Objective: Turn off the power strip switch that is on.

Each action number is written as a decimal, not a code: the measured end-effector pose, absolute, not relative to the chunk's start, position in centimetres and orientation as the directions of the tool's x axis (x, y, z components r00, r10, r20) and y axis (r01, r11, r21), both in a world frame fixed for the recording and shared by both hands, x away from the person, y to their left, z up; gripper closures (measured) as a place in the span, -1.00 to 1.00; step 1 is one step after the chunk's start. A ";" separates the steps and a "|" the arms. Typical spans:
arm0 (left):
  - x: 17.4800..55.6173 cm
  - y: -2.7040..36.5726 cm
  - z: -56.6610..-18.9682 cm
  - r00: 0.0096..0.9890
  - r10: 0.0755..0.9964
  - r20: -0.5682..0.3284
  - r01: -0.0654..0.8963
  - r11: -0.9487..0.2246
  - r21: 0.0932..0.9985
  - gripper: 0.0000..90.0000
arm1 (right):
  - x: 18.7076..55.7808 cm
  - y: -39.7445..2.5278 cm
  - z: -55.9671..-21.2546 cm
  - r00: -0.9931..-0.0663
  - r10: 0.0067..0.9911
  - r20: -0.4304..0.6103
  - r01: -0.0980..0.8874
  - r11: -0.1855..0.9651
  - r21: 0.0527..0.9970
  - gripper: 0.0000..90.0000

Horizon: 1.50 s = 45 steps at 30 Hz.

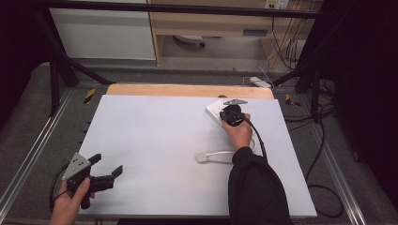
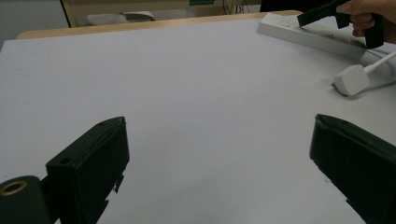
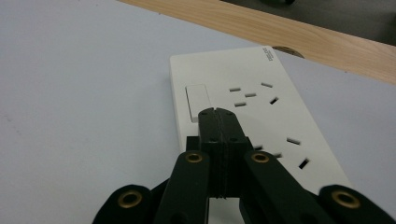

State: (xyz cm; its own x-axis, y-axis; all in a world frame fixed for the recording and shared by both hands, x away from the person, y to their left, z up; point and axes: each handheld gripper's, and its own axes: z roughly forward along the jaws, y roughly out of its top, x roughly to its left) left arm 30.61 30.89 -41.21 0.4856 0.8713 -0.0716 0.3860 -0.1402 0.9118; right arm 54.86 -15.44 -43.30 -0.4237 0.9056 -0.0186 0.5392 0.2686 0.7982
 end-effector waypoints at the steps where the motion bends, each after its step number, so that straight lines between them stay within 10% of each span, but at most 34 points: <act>1: 30.6 30.9 -41.2 0.486 0.871 -0.073 0.387 -0.140 0.911 -0.90 | 54.9 -15.4 -43.3 -0.420 0.907 -0.021 0.543 0.270 0.795 1.00; 45: 30.6 30.9 -41.2 0.481 0.874 -0.075 0.387 -0.135 0.912 -0.90 | 54.9 -15.5 -43.5 -0.424 0.906 -0.022 0.540 0.272 0.796 1.00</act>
